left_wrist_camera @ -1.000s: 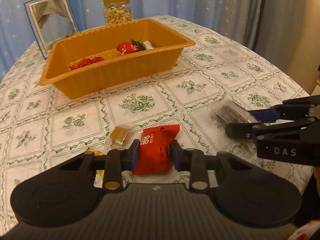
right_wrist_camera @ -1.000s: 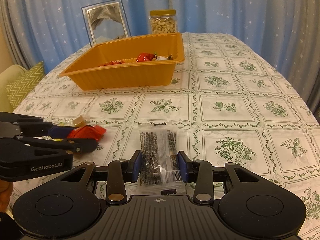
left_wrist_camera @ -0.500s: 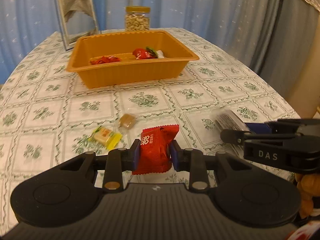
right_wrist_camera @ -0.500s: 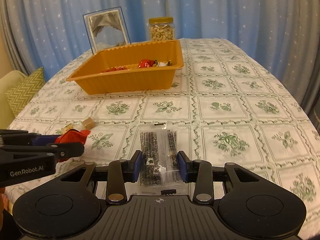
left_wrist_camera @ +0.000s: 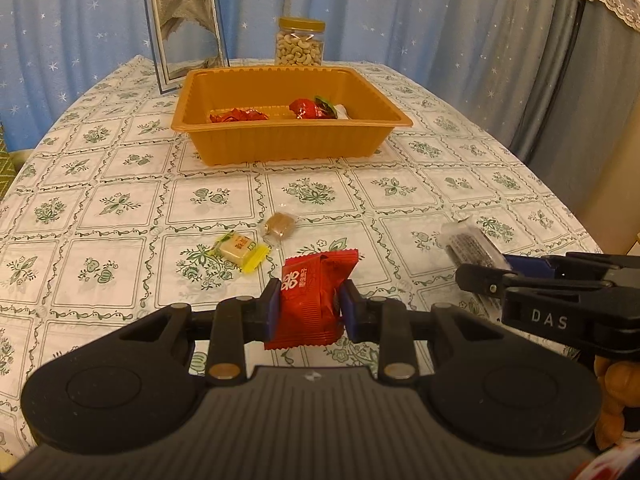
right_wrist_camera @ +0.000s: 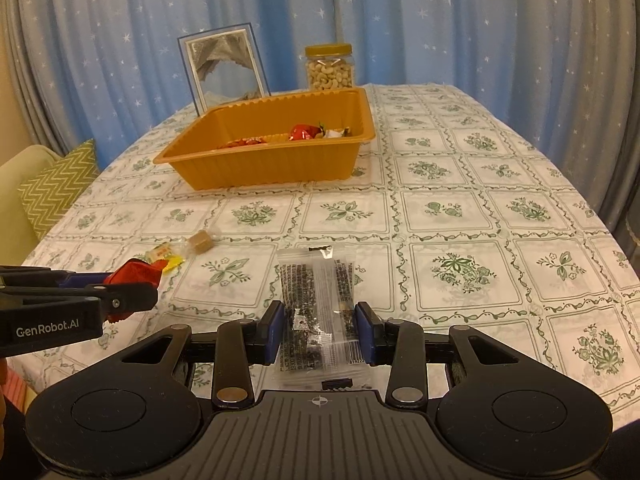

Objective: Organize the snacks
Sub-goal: 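Carry the red packet and clear packet toward the orange tray with both tools, then open the left tool and the right tool to drop both packets into the tray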

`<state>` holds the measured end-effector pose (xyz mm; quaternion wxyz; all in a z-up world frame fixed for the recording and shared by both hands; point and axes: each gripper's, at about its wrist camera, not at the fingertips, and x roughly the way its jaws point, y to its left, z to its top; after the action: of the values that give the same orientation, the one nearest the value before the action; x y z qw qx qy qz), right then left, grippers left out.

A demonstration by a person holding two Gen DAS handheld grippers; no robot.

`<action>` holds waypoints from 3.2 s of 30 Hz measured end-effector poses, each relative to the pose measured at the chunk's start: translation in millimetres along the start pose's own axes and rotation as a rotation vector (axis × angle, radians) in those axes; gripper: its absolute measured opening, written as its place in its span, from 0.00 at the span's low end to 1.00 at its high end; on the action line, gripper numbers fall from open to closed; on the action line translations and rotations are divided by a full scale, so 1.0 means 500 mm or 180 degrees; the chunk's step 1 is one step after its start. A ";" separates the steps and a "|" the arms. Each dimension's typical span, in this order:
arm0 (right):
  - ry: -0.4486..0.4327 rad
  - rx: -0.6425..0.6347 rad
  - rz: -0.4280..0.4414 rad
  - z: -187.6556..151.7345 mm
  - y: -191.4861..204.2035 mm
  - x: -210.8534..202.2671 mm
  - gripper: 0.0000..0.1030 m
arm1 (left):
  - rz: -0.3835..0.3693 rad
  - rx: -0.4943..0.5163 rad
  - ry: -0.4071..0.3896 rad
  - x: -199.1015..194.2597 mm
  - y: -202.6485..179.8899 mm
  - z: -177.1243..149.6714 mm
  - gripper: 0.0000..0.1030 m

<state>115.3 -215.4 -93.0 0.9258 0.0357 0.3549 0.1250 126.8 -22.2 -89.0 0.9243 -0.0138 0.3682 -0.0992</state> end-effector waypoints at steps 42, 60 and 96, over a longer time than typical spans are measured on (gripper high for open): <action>-0.0524 0.0035 0.0048 0.205 -0.007 0.012 0.38 | 0.0055 -0.0042 -0.0524 0.003 0.070 0.224 0.27; -0.0543 0.0087 0.0179 0.337 0.009 0.160 0.38 | 0.0081 -0.0138 -0.0570 0.128 0.139 0.321 0.27; -0.0168 0.0351 0.0380 0.409 0.019 0.346 0.38 | 0.0198 -0.0240 -0.0364 0.256 0.211 0.364 0.36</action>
<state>373.4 -157.2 -51.2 0.9224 0.1109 0.3339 0.1593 360.3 47.5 -53.5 0.9453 -0.0428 0.3185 -0.0555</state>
